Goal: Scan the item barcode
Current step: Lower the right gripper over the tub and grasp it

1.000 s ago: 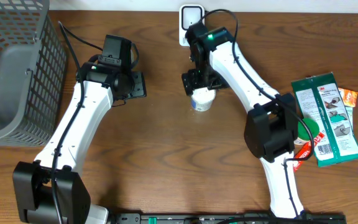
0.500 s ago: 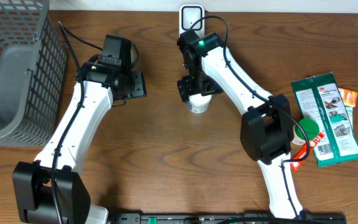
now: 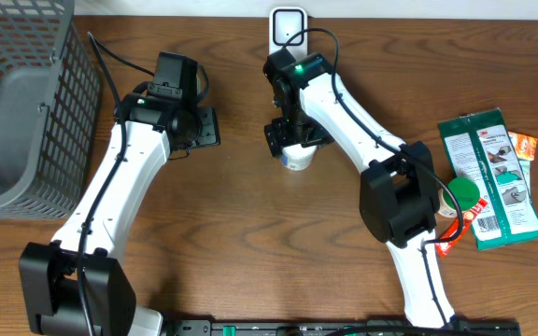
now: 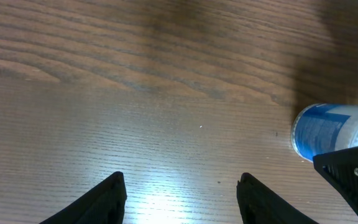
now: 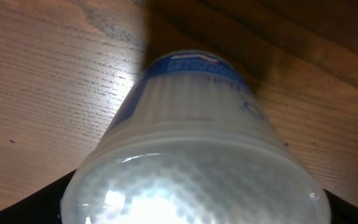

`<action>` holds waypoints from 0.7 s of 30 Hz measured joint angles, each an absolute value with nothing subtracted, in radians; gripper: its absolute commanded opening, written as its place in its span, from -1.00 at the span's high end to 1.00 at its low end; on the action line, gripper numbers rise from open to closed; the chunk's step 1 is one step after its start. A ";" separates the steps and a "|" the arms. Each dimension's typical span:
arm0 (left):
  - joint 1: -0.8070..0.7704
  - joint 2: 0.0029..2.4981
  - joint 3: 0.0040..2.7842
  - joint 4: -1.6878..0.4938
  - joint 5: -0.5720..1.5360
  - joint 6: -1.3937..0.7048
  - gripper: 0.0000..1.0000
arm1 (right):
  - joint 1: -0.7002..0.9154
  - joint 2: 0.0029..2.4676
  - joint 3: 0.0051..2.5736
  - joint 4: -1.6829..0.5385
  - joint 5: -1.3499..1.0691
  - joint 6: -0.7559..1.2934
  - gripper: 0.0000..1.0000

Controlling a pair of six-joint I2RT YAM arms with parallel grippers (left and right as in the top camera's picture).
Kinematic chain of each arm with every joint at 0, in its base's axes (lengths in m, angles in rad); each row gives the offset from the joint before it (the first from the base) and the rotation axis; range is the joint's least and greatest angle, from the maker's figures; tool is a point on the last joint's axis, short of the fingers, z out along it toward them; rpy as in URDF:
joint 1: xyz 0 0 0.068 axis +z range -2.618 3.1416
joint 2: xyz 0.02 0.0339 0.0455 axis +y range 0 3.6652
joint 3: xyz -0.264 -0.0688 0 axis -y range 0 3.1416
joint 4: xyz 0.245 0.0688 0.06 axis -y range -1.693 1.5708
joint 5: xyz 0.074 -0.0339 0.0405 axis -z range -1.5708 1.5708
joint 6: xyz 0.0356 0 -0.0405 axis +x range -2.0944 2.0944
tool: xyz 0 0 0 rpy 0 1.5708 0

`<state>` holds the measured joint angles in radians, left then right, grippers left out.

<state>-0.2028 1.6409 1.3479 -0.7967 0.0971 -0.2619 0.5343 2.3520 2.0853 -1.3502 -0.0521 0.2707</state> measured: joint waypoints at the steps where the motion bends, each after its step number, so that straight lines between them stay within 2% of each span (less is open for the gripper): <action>1: -0.203 1.641 1.348 -0.797 0.097 -0.262 -0.18 | 0.534 2.352 2.085 -1.347 -0.052 0.271 -0.64; 3: -0.203 1.641 1.348 -0.797 0.097 -0.262 -0.18 | 0.534 2.352 2.085 -1.346 -0.049 0.271 -0.54; 7: -0.203 1.641 1.348 -0.797 0.097 -0.262 -0.18 | 0.534 2.352 2.085 -1.348 -0.043 0.274 -0.50; 16: -0.203 1.641 1.348 -0.797 0.097 -0.262 -0.18 | 0.535 2.352 2.085 -1.348 -0.036 0.274 -0.22; 21: -0.203 1.641 1.348 -0.797 0.089 -0.262 -0.19 | 0.535 2.352 2.085 -1.356 -0.034 0.274 -0.20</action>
